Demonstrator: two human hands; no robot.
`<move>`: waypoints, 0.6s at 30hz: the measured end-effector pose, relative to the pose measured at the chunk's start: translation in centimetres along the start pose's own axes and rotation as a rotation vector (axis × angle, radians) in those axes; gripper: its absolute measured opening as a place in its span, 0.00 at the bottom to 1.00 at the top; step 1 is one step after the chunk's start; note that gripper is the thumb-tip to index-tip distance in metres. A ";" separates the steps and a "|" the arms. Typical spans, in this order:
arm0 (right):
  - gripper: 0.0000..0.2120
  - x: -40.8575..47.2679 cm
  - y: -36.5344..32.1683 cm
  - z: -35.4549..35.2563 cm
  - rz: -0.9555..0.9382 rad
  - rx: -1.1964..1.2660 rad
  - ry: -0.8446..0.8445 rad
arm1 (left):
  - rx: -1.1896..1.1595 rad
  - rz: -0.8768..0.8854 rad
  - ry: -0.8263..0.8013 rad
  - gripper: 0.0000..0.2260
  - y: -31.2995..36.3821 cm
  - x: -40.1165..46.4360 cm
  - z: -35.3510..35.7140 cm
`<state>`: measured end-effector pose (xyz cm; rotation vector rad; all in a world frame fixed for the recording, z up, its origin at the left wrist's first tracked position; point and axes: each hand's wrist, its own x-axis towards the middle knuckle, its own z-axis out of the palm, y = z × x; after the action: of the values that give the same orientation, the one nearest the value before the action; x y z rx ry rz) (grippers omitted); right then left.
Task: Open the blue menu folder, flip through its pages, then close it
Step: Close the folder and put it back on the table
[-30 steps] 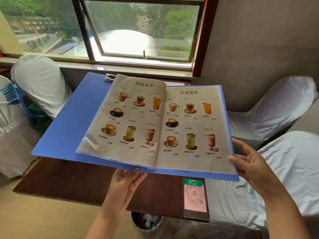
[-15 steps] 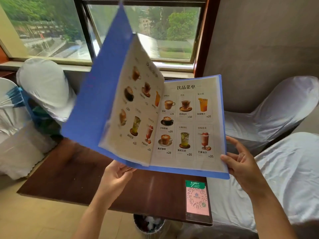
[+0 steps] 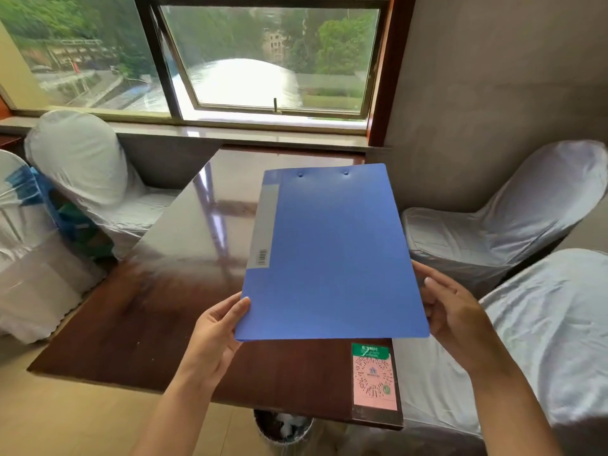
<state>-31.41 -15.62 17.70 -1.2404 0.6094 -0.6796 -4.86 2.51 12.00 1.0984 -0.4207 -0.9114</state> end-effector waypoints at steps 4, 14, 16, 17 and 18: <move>0.22 0.0 -0.4 0.1 -0.015 -0.151 0.038 | 0.007 0.010 0.033 0.09 0.1 0.2 -0.4; 0.09 1.0 7.5 1.5 0.141 -0.365 0.196 | 0.131 -0.112 0.078 0.10 -2.2 0.7 -4.1; 0.09 1.5 9.8 1.9 0.186 -0.401 0.237 | 0.157 -0.162 0.120 0.09 -3.6 0.8 -5.3; 0.09 1.7 10.9 2.1 0.205 -0.415 0.252 | 0.176 -0.185 0.136 0.08 -4.3 0.9 -5.9; 0.09 1.9 11.9 2.4 0.223 -0.434 0.264 | 0.199 -0.206 0.147 0.08 -5.0 1.1 -6.4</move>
<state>-26.81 -13.39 6.49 -1.4629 1.1417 -0.5415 -1.83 4.58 4.68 1.4012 -0.2843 -0.9757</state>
